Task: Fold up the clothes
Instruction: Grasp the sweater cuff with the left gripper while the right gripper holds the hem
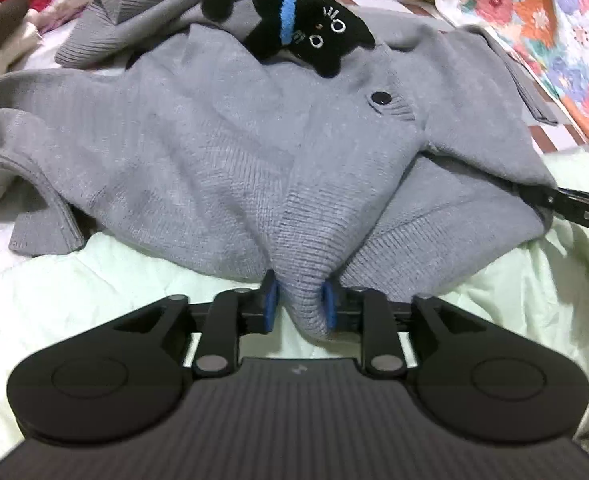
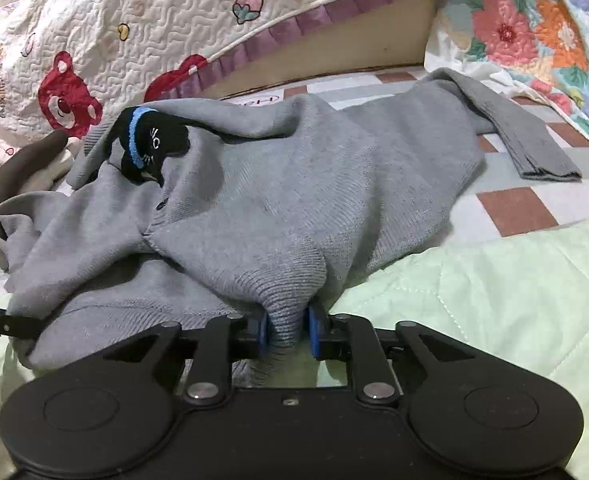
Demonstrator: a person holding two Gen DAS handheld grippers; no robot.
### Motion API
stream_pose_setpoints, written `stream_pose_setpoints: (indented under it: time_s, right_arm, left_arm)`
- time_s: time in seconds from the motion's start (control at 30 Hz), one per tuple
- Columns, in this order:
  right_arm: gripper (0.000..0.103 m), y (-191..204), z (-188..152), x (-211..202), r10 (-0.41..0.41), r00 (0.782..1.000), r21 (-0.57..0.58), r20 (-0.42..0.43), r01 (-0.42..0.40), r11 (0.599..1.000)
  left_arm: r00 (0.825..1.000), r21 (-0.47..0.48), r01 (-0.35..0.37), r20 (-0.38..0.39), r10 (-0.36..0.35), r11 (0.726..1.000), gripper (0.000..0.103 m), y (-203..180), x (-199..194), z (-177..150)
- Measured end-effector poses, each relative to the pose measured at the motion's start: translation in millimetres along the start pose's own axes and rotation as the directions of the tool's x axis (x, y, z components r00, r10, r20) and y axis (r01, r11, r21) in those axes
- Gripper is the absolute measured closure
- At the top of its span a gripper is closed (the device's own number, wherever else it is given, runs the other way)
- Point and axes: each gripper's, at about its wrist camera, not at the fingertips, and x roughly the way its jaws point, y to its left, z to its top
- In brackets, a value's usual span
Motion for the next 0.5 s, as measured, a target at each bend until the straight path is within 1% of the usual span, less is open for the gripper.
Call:
stream_pose_setpoints:
  time_s: [0.03,0.07,0.1,0.17,0.2,0.27,0.3,0.33,0.37,0.4,0.43,0.47,0.5]
  right_arm:
    - [0.075,3.1,-1.5,-1.2,-0.002,1.000,-0.017,0.004,0.002,1.000]
    - [0.071,6.2,-2.6,-1.7,-0.008,1.000,-0.036,0.006,0.008,0.999]
    - [0.063,8.8,-4.2,-1.5,-0.016,1.000,-0.045,0.008,0.017,0.999]
    - [0.052,11.6,-7.5,0.3,-0.034,0.999,-0.049,0.011,0.034,0.998]
    - [0.047,12.9,-9.6,1.7,-0.042,0.999,-0.042,0.013,0.043,0.998]
    - [0.042,15.1,-16.4,3.0,-0.059,0.998,-0.023,0.022,0.060,0.998]
    - [0.040,15.7,-17.8,4.1,-0.065,0.997,-0.027,0.034,0.066,0.997]
    - [0.040,16.2,-19.2,5.1,-0.070,0.996,-0.031,0.047,0.071,0.997]
    - [0.043,16.8,-20.6,6.1,-0.074,0.995,-0.036,0.060,0.077,0.996]
    - [0.071,16.9,-17.8,6.5,-0.073,0.994,-0.071,0.079,0.079,0.994]
    - [0.085,16.9,-14.5,6.8,-0.070,0.993,-0.110,0.098,0.081,0.991]
    - [0.087,16.0,-7.6,3.9,-0.073,0.990,-0.141,0.123,0.090,0.986]
    - [0.088,14.1,0.1,-3.0,-0.061,0.985,-0.148,0.163,0.085,0.985]
  left_arm:
    - [1.000,0.013,-0.024,0.017,0.024,1.000,0.059,-1.7,0.3,-2.5]
    - [0.998,0.032,-0.054,0.035,0.053,0.998,0.053,-3.5,0.6,-4.7]
    - [0.996,0.046,-0.077,0.049,0.075,0.996,0.050,-5.3,0.9,-6.2]
    - [0.994,0.048,-0.095,0.060,0.092,0.994,0.047,-6.6,4.9,-5.7]
    - [0.993,0.045,-0.103,0.066,0.100,0.994,0.043,-7.0,7.9,-4.7]
    - [0.989,0.039,-0.126,0.085,0.123,0.991,0.039,-8.1,14.5,-2.7]
    - [0.987,0.037,-0.134,0.098,0.130,0.990,0.041,-8.5,16.8,-1.8]
    - [0.986,0.053,-0.129,0.112,0.123,0.990,0.051,-10.2,16.7,-0.9]
    - [0.987,0.093,-0.114,0.121,0.102,0.989,0.092,-13.3,15.2,0.3]
    - [0.987,0.138,-0.107,0.135,0.089,0.985,0.093,-17.8,11.0,2.2]
    - [0.984,0.188,-0.112,0.155,0.083,0.976,0.093,-23.8,3.5,4.9]
    - [0.982,0.221,-0.106,0.176,0.067,0.969,0.094,-27.6,-7.1,8.8]
    - [0.980,0.234,-0.087,0.197,0.041,0.968,0.094,-28.7,-21.7,14.2]
